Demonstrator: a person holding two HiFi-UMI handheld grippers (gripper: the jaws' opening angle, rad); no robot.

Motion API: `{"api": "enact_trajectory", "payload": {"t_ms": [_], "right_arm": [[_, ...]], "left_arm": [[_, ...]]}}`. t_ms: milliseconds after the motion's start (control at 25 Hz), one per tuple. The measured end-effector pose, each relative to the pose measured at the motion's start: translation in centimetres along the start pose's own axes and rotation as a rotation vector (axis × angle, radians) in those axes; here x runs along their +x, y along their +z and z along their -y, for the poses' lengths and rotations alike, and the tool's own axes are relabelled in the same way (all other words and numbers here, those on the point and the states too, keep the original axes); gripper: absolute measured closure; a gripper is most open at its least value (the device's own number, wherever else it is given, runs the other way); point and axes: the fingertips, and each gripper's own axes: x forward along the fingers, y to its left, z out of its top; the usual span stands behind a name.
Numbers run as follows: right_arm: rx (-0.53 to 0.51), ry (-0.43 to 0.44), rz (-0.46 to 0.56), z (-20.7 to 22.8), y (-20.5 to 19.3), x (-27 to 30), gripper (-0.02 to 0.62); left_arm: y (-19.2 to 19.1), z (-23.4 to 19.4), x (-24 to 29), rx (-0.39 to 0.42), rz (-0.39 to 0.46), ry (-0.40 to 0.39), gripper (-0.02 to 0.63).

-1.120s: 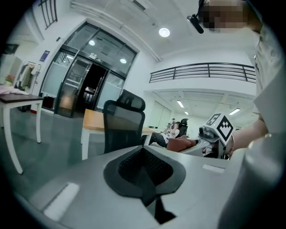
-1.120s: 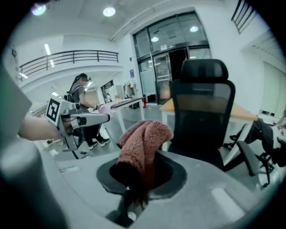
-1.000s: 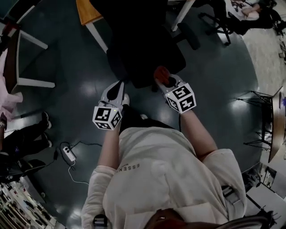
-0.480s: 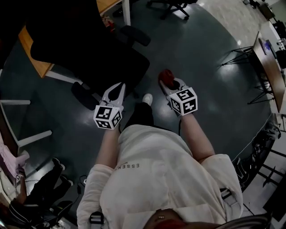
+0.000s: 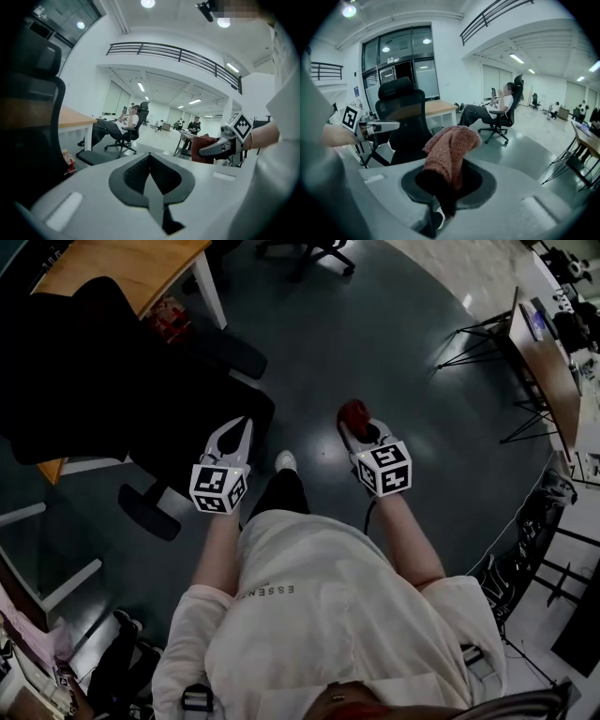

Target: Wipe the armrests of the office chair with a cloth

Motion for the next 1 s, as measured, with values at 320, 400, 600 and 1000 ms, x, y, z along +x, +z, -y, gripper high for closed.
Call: {"api": "enact_trajectory", "payload": {"t_ms": [320, 400, 600, 1000], "right_arm": [[-0.104, 0.098, -0.059, 4.5, 6.1, 7.6, 0.542], [-0.146, 0.145, -0.062, 4.2, 7.9, 9.9, 0.543], [-0.260, 0.284, -0.076, 2.9, 12.4, 16.3, 0.542], [-0.545, 0.666, -0.217, -2.4, 15.8, 28.4, 0.543]], "left_arm": [[2.8, -3.3, 7.8, -0.040, 0.003, 0.050, 0.591], [3.1, -4.3, 8.6, -0.056, -0.005, 0.083, 0.591], [3.8, -7.6, 9.2, -0.120, 0.017, 0.211, 0.589], [2.6, -13.0, 8.7, -0.329, 0.090, 0.629, 0.589]]}}
